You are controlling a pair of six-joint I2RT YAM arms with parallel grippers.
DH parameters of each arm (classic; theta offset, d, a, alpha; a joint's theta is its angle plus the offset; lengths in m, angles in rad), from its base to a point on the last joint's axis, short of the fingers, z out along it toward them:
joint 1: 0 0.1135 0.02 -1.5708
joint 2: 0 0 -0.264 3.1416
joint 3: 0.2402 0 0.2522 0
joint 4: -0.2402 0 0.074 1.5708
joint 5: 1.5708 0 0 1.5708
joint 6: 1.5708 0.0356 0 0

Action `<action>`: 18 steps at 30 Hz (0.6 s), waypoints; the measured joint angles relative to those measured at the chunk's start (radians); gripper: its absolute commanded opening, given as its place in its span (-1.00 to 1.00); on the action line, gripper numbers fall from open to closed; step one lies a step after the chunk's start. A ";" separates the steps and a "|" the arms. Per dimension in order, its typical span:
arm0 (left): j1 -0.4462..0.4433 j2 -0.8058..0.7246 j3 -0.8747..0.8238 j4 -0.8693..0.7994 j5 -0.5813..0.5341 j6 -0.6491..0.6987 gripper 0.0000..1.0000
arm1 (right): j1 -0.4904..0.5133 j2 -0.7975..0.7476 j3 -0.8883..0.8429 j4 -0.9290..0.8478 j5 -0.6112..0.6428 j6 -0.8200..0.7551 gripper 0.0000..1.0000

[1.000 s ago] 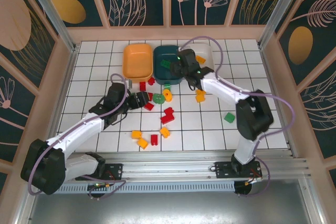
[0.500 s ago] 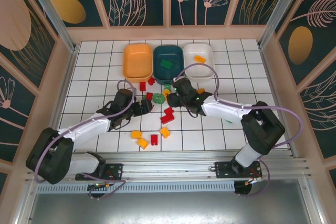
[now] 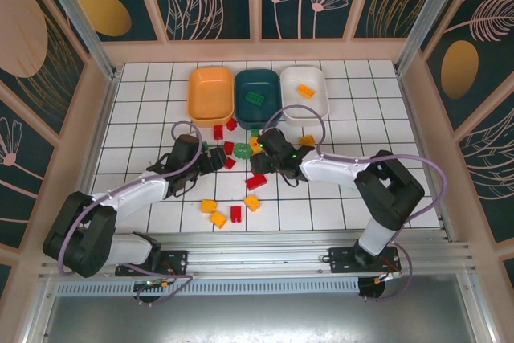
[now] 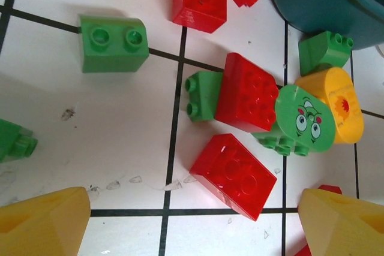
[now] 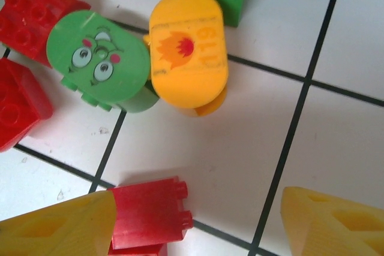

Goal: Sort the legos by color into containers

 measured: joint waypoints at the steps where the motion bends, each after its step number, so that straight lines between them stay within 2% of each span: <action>1: 0.001 -0.005 -0.001 0.002 0.006 0.001 0.71 | 0.009 0.000 -0.008 -0.002 -0.001 0.014 0.62; 4: 0.001 -0.025 -0.007 0.015 0.033 0.007 0.70 | 0.052 0.000 -0.030 -0.019 -0.010 0.063 0.77; 9: 0.001 -0.034 -0.008 0.023 0.054 0.019 0.70 | 0.117 0.009 -0.029 -0.024 -0.014 0.095 0.93; 15: 0.001 -0.034 -0.008 0.022 0.060 0.034 0.71 | 0.126 0.072 0.018 -0.058 -0.011 0.097 0.94; 18: 0.001 -0.043 -0.008 0.022 0.060 0.038 0.73 | 0.137 0.107 0.039 -0.080 0.003 0.086 0.82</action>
